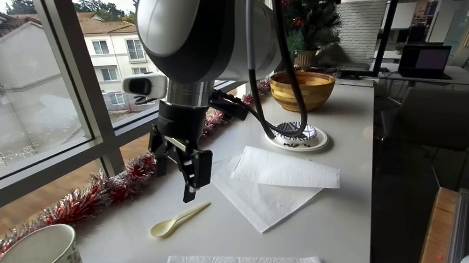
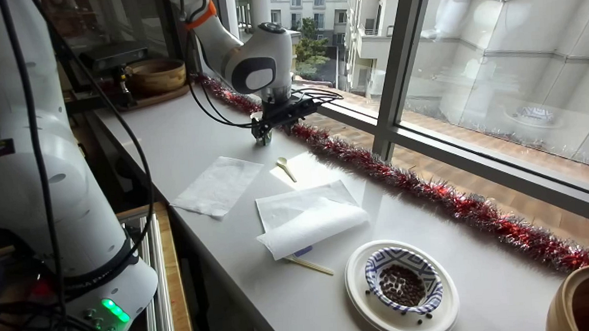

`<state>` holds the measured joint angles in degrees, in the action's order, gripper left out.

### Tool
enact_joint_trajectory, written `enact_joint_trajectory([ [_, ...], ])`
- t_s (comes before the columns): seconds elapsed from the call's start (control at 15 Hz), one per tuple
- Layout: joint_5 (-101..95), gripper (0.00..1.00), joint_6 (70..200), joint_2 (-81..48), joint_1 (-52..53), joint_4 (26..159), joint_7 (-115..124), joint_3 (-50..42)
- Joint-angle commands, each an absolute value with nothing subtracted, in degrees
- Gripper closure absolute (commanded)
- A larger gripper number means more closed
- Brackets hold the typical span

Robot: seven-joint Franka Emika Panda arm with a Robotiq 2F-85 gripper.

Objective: Transfer a spoonful of contents from the bowl into the cup

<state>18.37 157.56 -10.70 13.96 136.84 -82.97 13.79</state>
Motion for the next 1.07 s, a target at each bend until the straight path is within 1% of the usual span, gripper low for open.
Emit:
enact_joint_trajectory([
  [0.0,22.46,0.0,160.17,-13.24,8.54,136.58,-89.92,18.64],
  [0.2,31.39,0.0,160.48,-15.57,1.98,135.58,-101.32,23.53],
  [0.47,41.32,0.0,160.2,-19.18,-4.99,134.26,-116.39,27.28],
  [0.93,54.06,0.0,160.47,-26.68,-6.63,130.64,-128.83,28.12],
  [1.0,54.85,0.0,160.92,-27.86,-8.23,130.26,-130.21,29.87],
])
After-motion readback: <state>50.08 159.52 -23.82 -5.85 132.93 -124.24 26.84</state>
